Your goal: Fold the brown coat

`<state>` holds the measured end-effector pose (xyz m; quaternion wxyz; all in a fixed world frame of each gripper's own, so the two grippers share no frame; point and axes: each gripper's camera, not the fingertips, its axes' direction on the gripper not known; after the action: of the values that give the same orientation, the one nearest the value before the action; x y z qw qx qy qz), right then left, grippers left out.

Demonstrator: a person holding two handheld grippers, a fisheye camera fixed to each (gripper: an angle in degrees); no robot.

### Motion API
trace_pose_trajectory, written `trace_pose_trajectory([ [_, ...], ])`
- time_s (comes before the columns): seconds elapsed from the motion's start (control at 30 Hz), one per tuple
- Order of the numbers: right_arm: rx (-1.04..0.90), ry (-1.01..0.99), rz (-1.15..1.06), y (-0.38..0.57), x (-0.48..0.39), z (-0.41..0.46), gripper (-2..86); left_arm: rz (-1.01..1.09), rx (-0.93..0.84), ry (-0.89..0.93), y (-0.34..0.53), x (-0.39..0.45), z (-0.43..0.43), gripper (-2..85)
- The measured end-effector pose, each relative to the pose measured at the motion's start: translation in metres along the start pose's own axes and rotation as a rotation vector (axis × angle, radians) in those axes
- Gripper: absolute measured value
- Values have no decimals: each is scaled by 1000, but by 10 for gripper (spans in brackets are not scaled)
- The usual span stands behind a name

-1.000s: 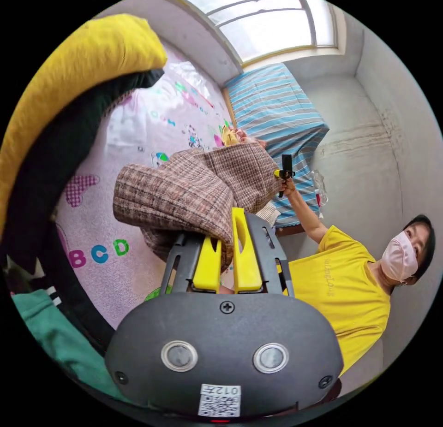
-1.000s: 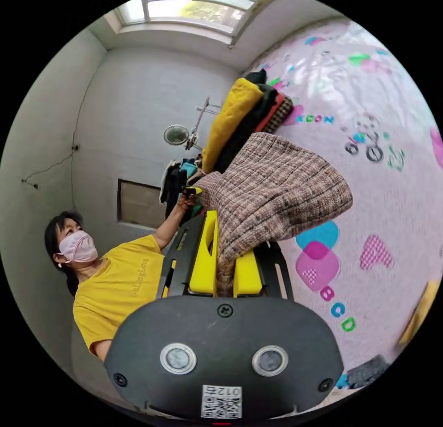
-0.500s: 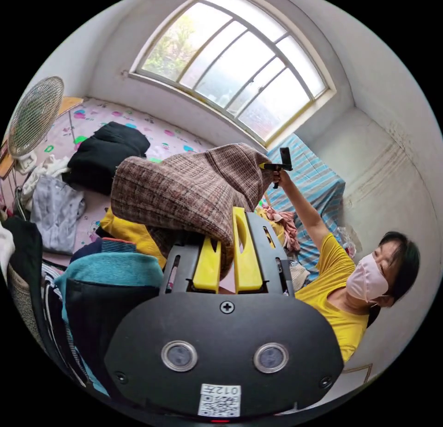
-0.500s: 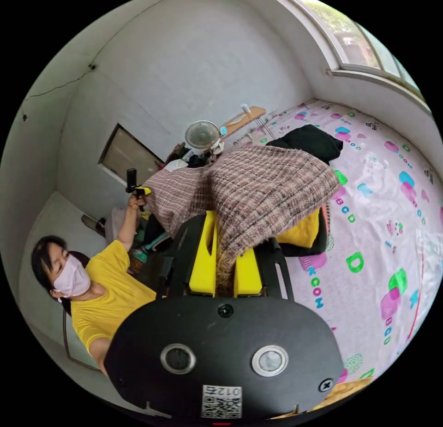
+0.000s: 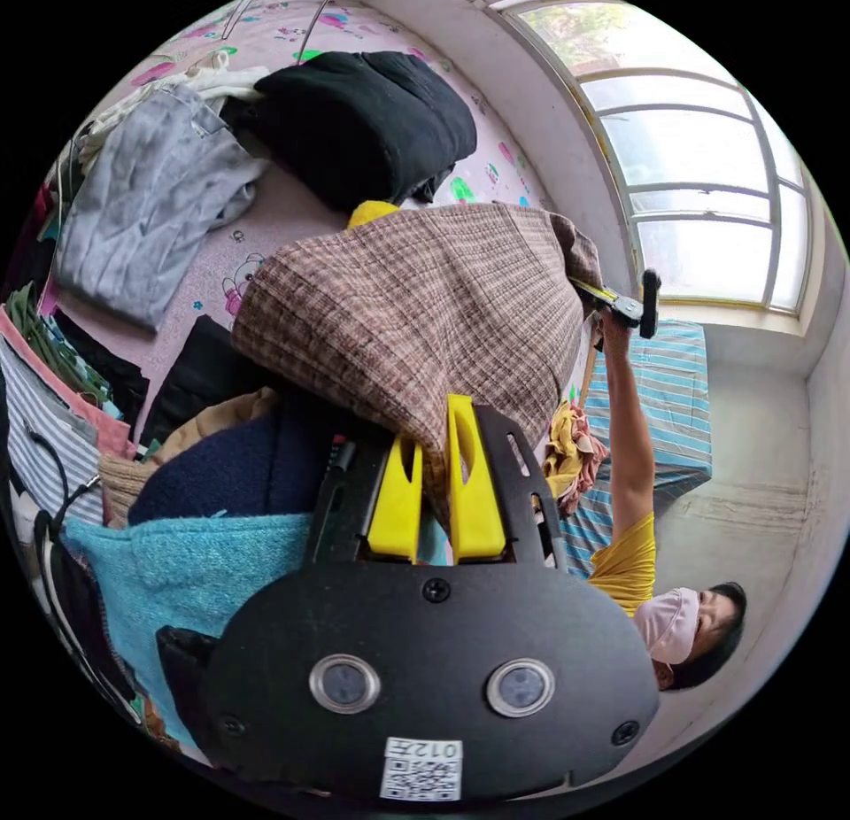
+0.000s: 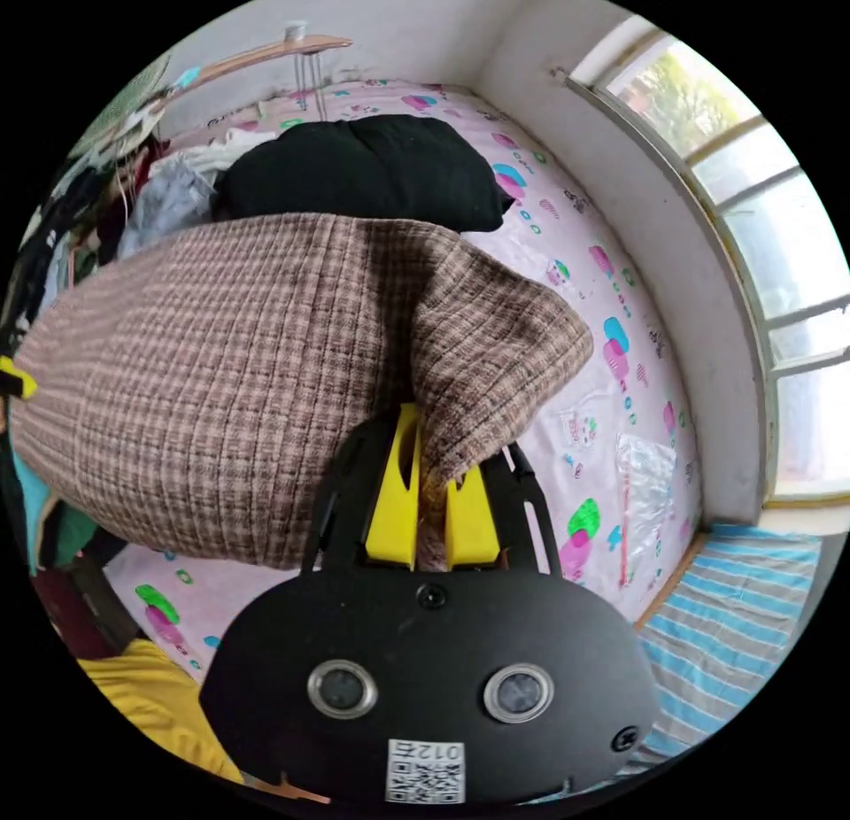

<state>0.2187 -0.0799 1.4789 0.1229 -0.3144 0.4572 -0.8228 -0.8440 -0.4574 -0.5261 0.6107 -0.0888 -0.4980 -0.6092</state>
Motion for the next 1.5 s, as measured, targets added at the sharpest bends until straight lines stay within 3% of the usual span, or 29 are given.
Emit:
trace_pose_trajectory([
  [0.13, 33, -369, 290, 12, 66, 12, 43, -9, 37, -13, 11, 16, -8, 77],
  [0.27, 215, -605, 541, 69, 126, 16, 60, -38, 226, 27, 34, 31, -38, 66],
  [0.43, 214, -393, 609, 105, 128, 25, 29, -95, 463, 69, 80, 51, -78, 30],
  [0.53, 391, -270, 502, 116, 103, 3, 19, -37, 700, -74, 122, 96, -102, 15],
  [0.63, 507, -248, 319, 107, 56, -9, 13, 48, 851, -374, 144, 163, -105, 9],
  [0.7, 563, -239, 189, 99, 16, -10, 11, 128, 783, -523, 128, 204, -80, 8],
  [0.77, 560, -200, 79, 84, -37, 1, 9, 248, 420, -639, 72, 239, -13, 7],
  [0.8, 545, -194, 55, 80, -49, 6, 9, 251, 345, -685, 60, 242, 6, 6],
  [0.87, 327, -162, 21, 54, -81, 46, 8, 172, 128, -910, 19, 228, 76, 6],
  [0.93, 167, -177, 24, 42, -89, 76, 9, 129, -4, -878, 2, 205, 115, 6],
  [0.97, 201, -176, 47, 47, -88, 73, 9, 103, -32, -839, 0, 197, 128, 6],
  [1.13, 352, -154, 63, 75, -76, 27, 9, 89, 99, -825, 20, 222, 115, 5],
  [1.23, 553, -397, 34, 125, -79, -18, 9, 221, 328, -832, 64, 284, 92, 5],
  [1.3, 657, -517, -28, 161, -98, -39, 8, 347, 342, -817, 88, 320, 103, 5],
  [1.37, 717, -489, -94, 194, -140, -51, 7, 395, 292, -855, 101, 339, 142, 5],
  [1.43, 683, -424, -162, 195, -171, -46, 7, 323, 214, -933, 98, 324, 180, 5],
  [1.5, 486, -339, -206, 173, -199, -22, 7, 261, 212, -926, 100, 303, 207, 5],
])
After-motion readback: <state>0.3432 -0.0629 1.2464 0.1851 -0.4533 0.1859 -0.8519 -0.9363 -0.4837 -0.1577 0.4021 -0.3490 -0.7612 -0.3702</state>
